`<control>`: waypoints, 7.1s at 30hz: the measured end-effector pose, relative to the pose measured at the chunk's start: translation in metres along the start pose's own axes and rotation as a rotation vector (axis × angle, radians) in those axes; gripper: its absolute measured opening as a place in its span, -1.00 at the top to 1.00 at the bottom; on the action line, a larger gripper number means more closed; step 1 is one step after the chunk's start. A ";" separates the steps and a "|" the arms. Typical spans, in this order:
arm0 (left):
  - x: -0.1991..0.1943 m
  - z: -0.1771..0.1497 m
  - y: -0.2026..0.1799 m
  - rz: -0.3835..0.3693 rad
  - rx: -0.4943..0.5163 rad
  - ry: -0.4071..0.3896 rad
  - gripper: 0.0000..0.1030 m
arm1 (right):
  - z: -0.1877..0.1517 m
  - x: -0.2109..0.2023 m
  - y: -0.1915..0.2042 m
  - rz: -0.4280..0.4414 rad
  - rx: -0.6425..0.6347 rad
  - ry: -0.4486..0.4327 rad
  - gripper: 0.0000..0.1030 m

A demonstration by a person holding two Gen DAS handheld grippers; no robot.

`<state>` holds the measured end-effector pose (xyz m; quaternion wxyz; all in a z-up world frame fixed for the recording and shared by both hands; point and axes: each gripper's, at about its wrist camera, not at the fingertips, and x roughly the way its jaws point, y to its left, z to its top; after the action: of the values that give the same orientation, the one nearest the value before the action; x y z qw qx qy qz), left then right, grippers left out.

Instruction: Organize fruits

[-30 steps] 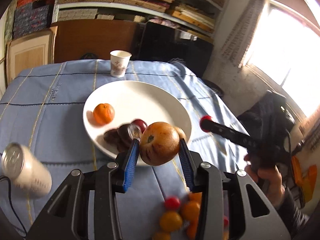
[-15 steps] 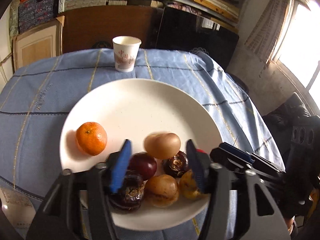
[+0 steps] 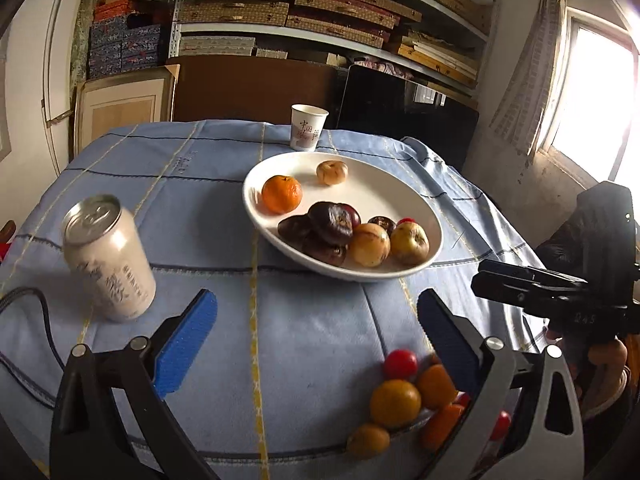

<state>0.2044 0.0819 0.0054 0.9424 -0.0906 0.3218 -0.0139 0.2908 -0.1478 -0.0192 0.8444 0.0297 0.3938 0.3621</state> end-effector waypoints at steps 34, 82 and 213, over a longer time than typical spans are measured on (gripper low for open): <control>-0.038 -0.067 -0.039 -0.144 0.176 0.139 -0.91 | -0.143 -0.052 0.086 -0.125 -0.081 0.077 0.04; -0.012 -0.088 -0.068 -0.308 0.283 0.351 -0.13 | -0.139 -0.087 0.037 0.095 0.180 -0.148 0.16; 0.010 -0.052 -0.006 -0.014 0.004 0.255 -0.91 | -0.084 -0.039 0.013 0.069 -0.134 0.190 0.40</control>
<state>0.1813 0.0664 -0.0397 0.8939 -0.0886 0.4383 -0.0323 0.2090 -0.1832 -0.0472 0.7904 -0.0478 0.4457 0.4174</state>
